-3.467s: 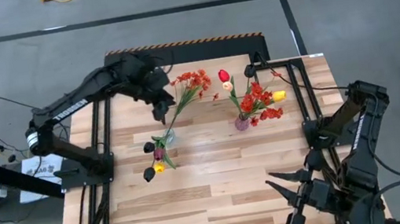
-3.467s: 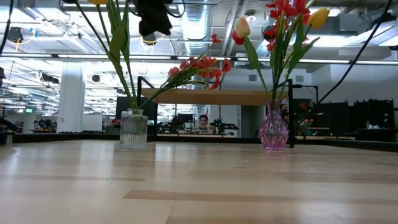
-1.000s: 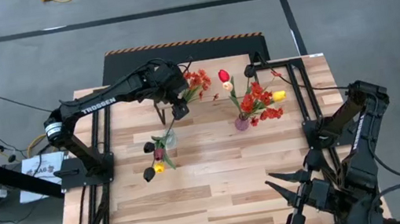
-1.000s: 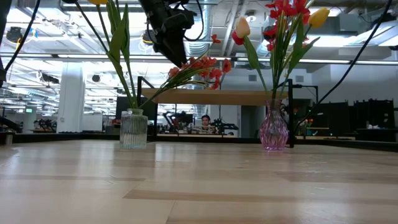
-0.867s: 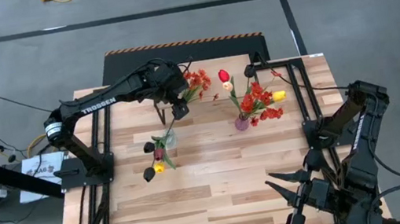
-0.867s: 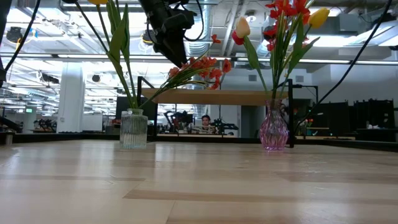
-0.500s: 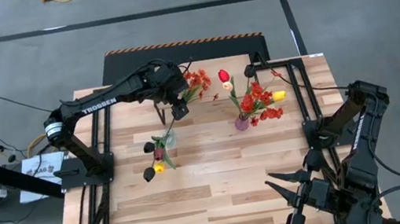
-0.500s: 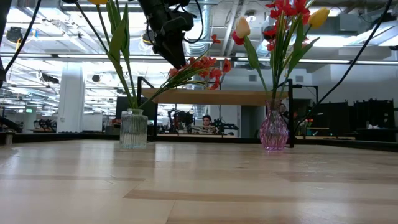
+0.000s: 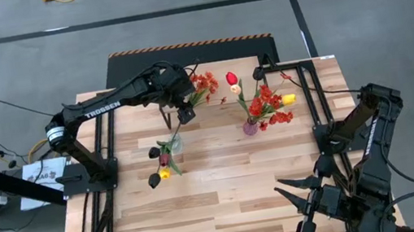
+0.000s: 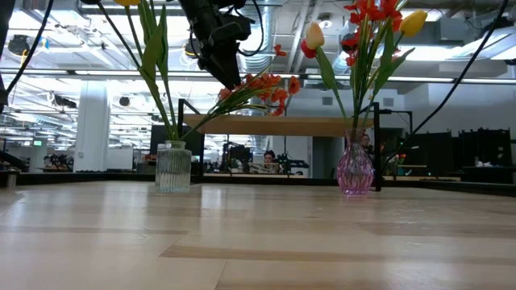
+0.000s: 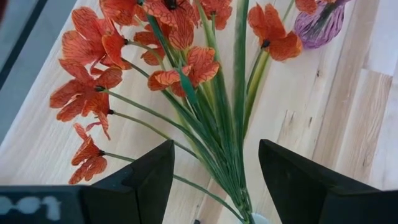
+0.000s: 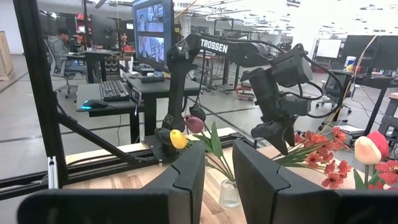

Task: Pick and place flowers into a vace then onto a shelf
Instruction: Put the red flower into the transparent vase

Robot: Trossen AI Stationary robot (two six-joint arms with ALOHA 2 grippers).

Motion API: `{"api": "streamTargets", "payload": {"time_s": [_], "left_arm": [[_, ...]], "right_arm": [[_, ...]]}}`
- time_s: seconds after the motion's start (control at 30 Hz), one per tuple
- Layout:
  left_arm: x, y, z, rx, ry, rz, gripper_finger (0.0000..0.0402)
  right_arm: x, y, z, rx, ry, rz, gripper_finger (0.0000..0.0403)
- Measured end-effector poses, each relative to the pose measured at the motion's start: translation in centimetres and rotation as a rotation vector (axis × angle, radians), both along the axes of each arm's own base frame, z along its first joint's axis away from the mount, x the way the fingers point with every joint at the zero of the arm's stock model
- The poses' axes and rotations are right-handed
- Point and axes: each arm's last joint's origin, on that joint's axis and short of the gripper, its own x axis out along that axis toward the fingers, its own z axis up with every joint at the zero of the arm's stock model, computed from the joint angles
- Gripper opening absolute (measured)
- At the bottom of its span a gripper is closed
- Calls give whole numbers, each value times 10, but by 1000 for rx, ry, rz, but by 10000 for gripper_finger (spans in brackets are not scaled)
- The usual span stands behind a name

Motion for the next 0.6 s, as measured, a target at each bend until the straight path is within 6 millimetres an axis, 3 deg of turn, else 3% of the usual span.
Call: {"api": "streamTargets", "payload": {"time_s": [0.13, 0.37, 0.6], "left_arm": [[1, 0, -1, 1, 5, -3, 224], [11, 6, -23, -6, 94, 2, 224], [13, 8, -24, 13, 107, -2, 224]], "right_arm": [[0, 0, 0, -1, 0, -1, 77], [0, 0, 0, -2, 1, 0, 77], [0, 0, -1, 2, 0, -1, 77]]}}
